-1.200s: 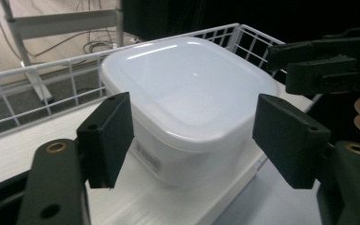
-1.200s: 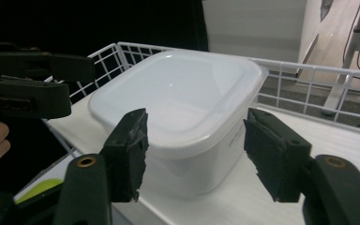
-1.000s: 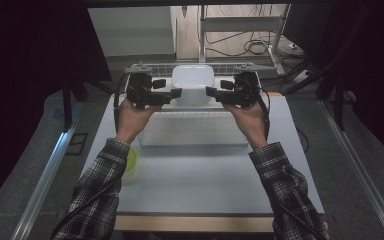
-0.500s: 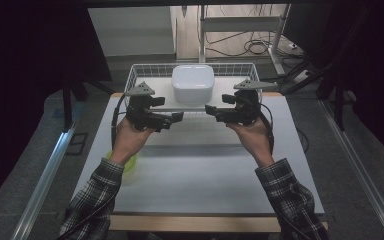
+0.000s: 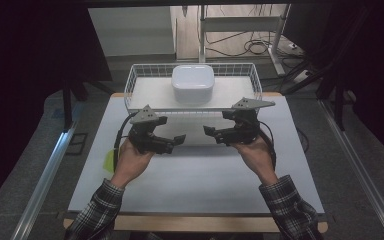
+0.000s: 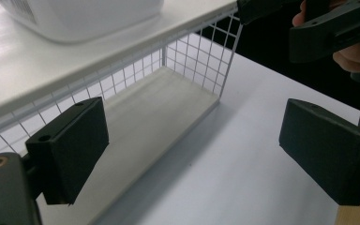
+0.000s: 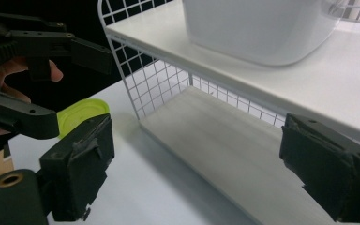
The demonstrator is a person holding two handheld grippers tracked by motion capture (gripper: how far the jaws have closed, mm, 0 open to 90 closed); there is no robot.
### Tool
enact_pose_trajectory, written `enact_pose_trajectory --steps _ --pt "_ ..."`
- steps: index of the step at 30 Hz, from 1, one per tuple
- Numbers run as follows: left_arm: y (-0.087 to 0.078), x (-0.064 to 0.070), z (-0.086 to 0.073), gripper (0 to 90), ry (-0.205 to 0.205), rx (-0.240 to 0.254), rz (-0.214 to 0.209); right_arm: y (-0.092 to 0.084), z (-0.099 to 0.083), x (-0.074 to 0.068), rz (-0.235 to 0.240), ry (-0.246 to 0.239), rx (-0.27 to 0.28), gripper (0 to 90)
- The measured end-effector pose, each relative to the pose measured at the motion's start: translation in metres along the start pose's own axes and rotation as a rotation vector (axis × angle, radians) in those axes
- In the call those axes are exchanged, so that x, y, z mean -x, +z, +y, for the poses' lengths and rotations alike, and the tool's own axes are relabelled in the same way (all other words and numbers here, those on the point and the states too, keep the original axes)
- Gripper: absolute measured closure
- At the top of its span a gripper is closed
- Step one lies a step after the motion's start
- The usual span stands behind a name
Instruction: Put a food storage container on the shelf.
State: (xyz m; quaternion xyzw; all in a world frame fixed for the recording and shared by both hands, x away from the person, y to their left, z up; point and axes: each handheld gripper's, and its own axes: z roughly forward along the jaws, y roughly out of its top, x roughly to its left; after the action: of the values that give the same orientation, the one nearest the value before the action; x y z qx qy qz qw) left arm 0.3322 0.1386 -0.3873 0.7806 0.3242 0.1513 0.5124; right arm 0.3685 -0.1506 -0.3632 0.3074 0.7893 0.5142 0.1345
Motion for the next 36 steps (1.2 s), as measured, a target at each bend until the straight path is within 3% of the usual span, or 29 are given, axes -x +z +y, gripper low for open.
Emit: enact_pose_trajectory --steps 4,8,17,21,29,36 --pt "-0.001 0.003 -0.015 6.8 0.008 0.002 -0.007 -0.003 -0.012 -0.004 0.002 -0.014 -0.017 7.7" --pt "-0.002 0.007 -0.028 6.1 -0.011 -0.006 -0.024 -0.006 -0.026 -0.004 0.006 -0.023 -0.024 5.3" --pt "-0.005 0.020 -0.058 4.3 0.025 -0.036 0.022 -0.010 -0.057 -0.005 0.021 -0.022 -0.052 0.1" --pt "-0.006 0.021 -0.075 2.9 -0.010 -0.013 0.029 -0.012 -0.067 -0.005 0.028 -0.005 -0.046 0.9" --pt "-0.012 0.021 -0.105 2.1 -0.046 -0.030 0.020 -0.017 -0.096 -0.002 0.007 0.024 -0.045 1.3" --pt "-0.020 0.026 -0.124 2.4 -0.043 -0.021 0.055 -0.023 -0.119 -0.003 -0.010 0.026 -0.073 1.3"
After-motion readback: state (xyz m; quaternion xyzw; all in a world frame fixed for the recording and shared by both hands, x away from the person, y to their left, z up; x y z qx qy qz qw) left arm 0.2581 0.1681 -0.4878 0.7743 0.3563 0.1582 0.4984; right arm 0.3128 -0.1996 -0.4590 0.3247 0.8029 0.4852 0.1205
